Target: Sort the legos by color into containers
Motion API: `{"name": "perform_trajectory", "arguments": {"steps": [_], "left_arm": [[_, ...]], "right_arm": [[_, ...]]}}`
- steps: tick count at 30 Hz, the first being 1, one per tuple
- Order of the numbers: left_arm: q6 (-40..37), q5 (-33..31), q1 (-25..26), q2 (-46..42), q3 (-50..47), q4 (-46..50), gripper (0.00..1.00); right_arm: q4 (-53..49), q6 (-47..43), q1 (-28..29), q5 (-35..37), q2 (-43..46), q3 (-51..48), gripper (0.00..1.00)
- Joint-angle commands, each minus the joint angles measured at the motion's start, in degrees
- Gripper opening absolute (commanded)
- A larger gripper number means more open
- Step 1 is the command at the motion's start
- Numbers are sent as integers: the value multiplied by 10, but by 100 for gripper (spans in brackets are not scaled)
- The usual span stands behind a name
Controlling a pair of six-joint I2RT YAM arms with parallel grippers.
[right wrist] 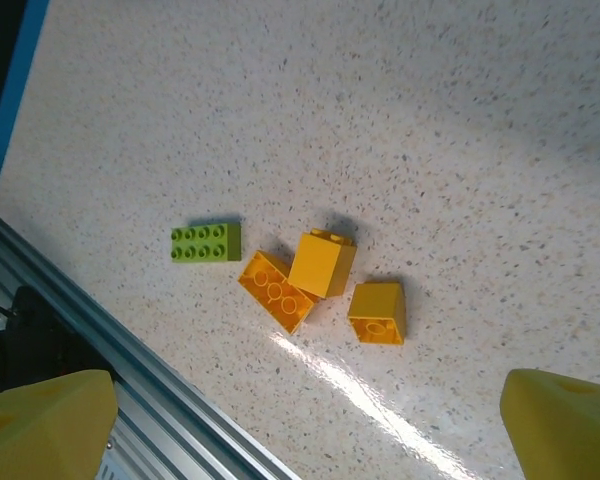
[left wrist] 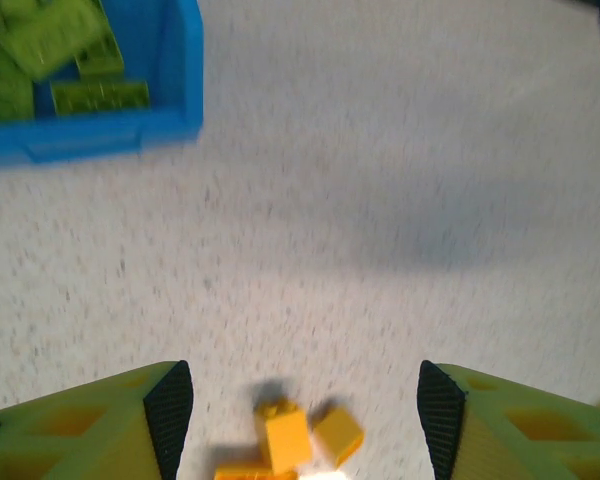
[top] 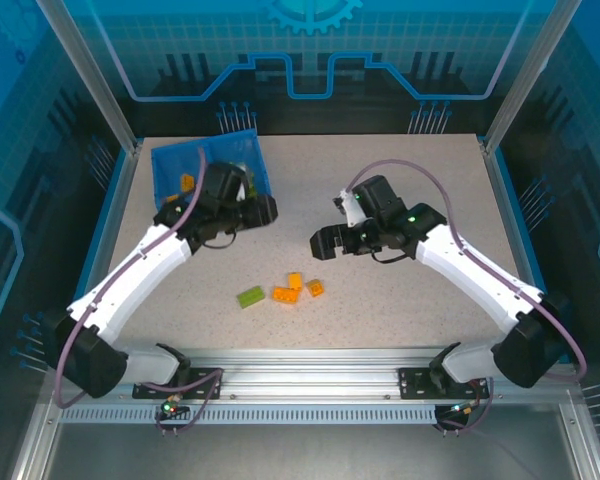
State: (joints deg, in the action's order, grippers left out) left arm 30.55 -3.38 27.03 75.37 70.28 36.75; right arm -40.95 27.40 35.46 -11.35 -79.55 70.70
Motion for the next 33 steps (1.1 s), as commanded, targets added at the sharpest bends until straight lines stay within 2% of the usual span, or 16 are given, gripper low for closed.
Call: {"name": "perform_trajectory", "arguments": {"steps": [1, 3, 8, 11, 16, 25, 33], "left_arm": [[33, -11, 34, -6, -51, 1, 65], [68, -23, 61, 6, -70, -2, 65], [128, -36, 122, 87, -74, -19, 71], [140, -46, 142, 145, -55, -12, 72], [152, -54, 146, 231, -28, 17, 70], [153, -17, 149, 296, -28, -8, 58], [158, -36, 148, 295, -22, 4, 34]], "right_arm": [[9, 50, 15, 57, -18, -11, 100], [19, 79, 10, 79, -16, -30, 100], [47, 95, -8, 56, 7, -67, 100], [29, 85, -10, 61, 14, -70, 100], [28, 84, -19, 58, 37, -85, 100], [28, 85, -29, 55, 52, -99, 100], [27, 85, -29, 54, 53, -99, 100]]}}
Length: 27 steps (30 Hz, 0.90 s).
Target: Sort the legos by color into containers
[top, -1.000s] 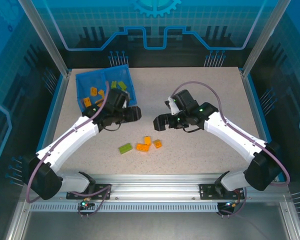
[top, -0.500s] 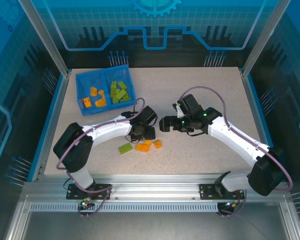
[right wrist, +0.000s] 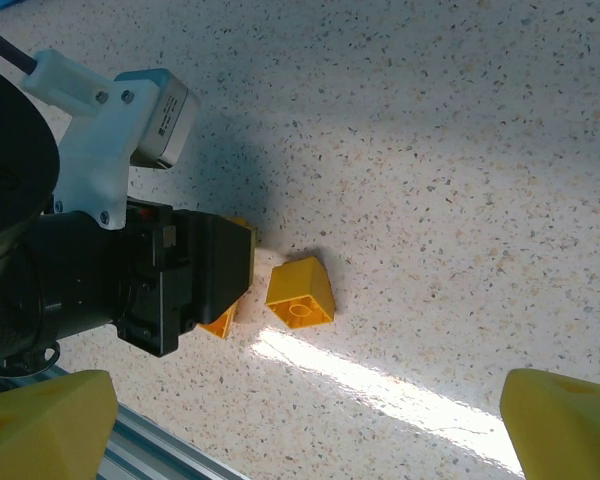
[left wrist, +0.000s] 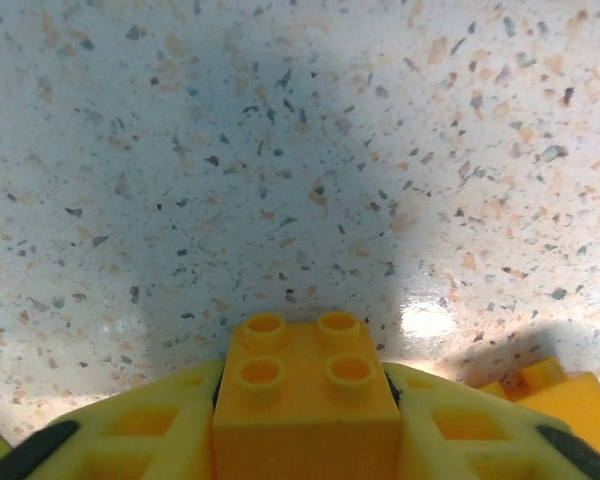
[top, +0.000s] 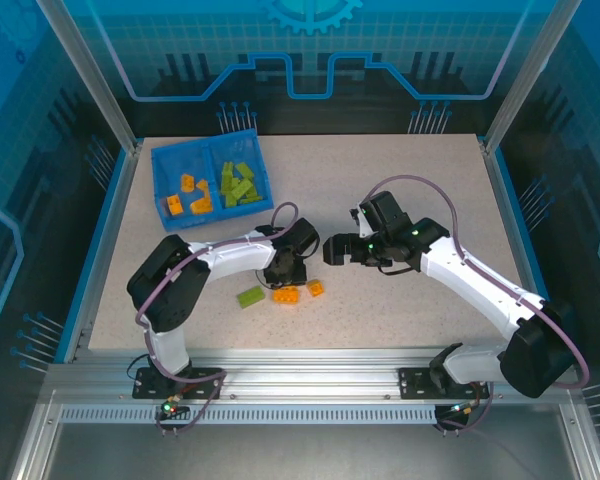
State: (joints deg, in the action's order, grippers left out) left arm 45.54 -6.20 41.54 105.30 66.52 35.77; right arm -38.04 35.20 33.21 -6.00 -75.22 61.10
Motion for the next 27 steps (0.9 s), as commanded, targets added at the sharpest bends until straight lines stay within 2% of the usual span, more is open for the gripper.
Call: {"name": "perform_trajectory", "arguments": {"steps": [1, 5, 7, 12, 15, 18, 21, 27], "left_arm": [[9, -16, 3, -15, 15, 14, 32], [-2, -90, -4, -79, 23, 39, 28], [-14, -126, -26, -119, 31, 58, 27], [-59, -153, -156, -213, 36, 63, 27], [-88, -199, -239, -222, 55, 57, 26], [-99, -237, -313, -187, 88, 53, 26], [-90, -232, -370, -121, 139, 57, 26], [-88, -192, -426, 27, 253, 61, 28]], "right_arm": [[-2, 7, -7, 0, 10, -4, 100], [2, 8, -7, 1, 23, -7, 100], [2, 8, -6, 6, 30, -9, 100], [2, 8, -6, 11, 41, -12, 100], [6, 10, -6, 8, 41, -15, 100], [10, 13, -5, 5, 44, -19, 100], [7, 13, -4, 4, 47, -17, 100], [-4, 8, -4, 13, 60, -16, 100]]}}
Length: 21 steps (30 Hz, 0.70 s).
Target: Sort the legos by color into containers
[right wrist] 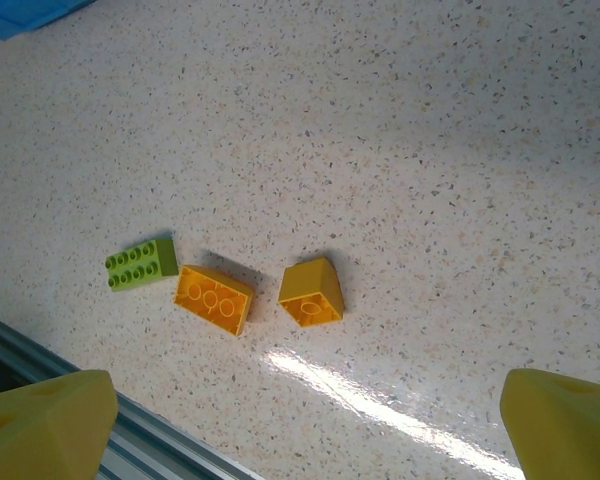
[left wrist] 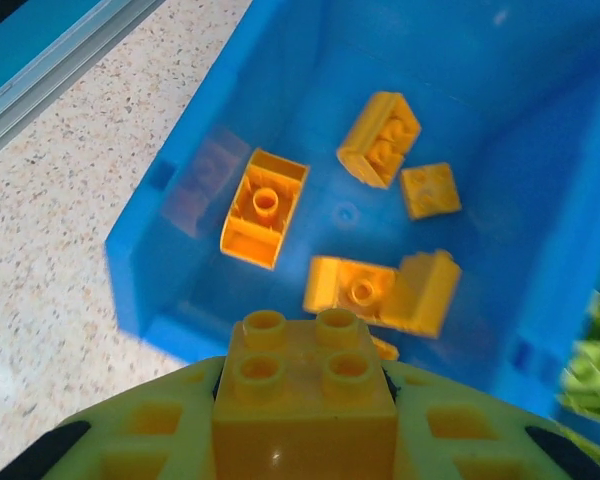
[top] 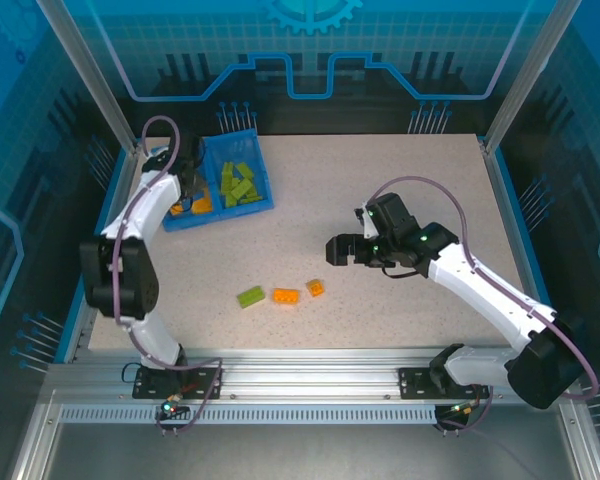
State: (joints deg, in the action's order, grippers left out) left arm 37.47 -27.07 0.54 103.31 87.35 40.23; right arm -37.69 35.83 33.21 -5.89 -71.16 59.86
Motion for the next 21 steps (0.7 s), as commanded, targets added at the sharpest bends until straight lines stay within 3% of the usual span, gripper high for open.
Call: {"name": "perform_trajectory", "arguments": {"steps": [1, 7, 11, 17, 21], "left_arm": [[-10, 26, -22, 66, 62, 15, 28], [-42, 57, -43, 180, 174, 29, 32], [-43, 90, -55, 209, 200, 32, 45], [-39, 152, -55, 169, 173, 19, 61], [-29, 180, -50, 83, 118, -3, 63]], "right_arm": [[-9, 1, -4, 13, 21, -4, 100], [-16, -5, -5, 16, 27, 0, 100], [-15, -6, -4, 17, 25, 2, 100], [6, -11, 0, -1, 12, 2, 100], [15, -11, 10, -4, -9, 7, 100]]}}
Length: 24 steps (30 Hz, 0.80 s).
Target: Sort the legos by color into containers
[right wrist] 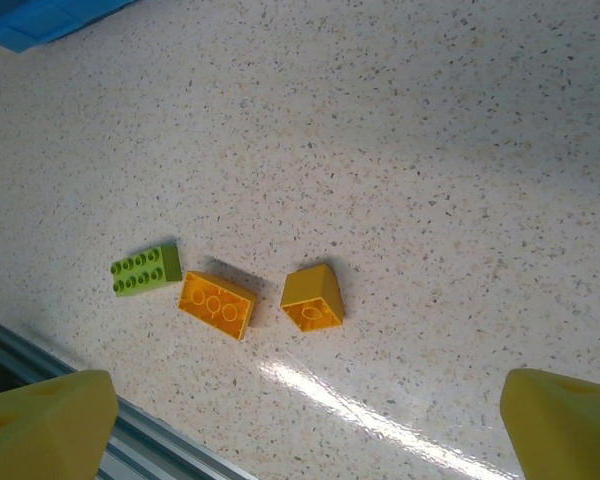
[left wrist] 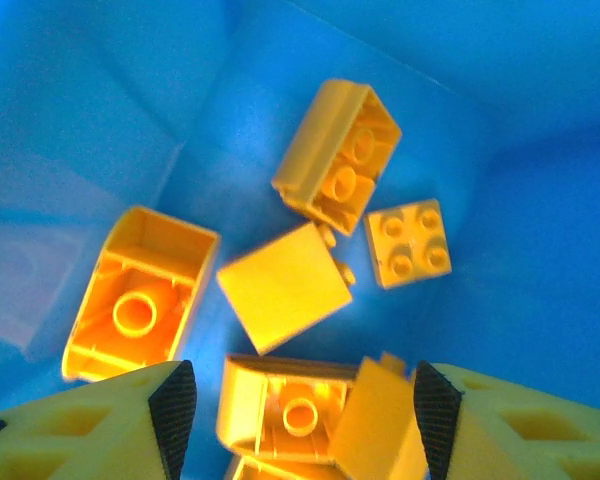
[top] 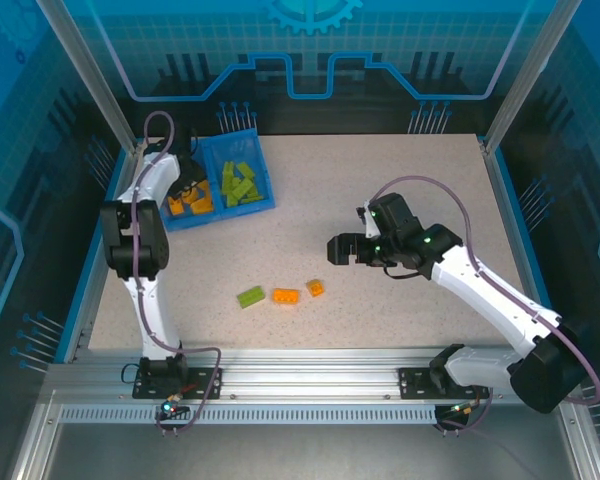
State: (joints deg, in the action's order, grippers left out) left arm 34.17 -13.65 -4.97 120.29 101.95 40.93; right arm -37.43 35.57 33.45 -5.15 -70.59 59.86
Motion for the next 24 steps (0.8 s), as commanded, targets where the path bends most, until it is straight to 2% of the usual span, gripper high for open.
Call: {"name": "perform_trajectory", "arguments": {"steps": [1, 7, 11, 17, 21, 24], "left_arm": [[7, 52, 7, -113, -43, -15, 63], [-9, 85, 52, -321, -181, -59, 63], [-79, 82, 104, -468, -273, -72, 63], [-192, 135, 112, -682, -385, -82, 67], [-261, 142, 112, -747, -404, -37, 70], [-310, 157, 111, -769, -436, -29, 78]], "right_arm": [[15, -9, 10, -13, -22, 10, 100], [16, -20, 58, 4, -84, 52, 100], [-8, -42, 104, 27, -140, 99, 100], [-33, -90, 172, 31, -236, 172, 100], [-59, -93, 222, 48, -325, 244, 100], [-56, -55, 255, 82, -392, 281, 100]]}}
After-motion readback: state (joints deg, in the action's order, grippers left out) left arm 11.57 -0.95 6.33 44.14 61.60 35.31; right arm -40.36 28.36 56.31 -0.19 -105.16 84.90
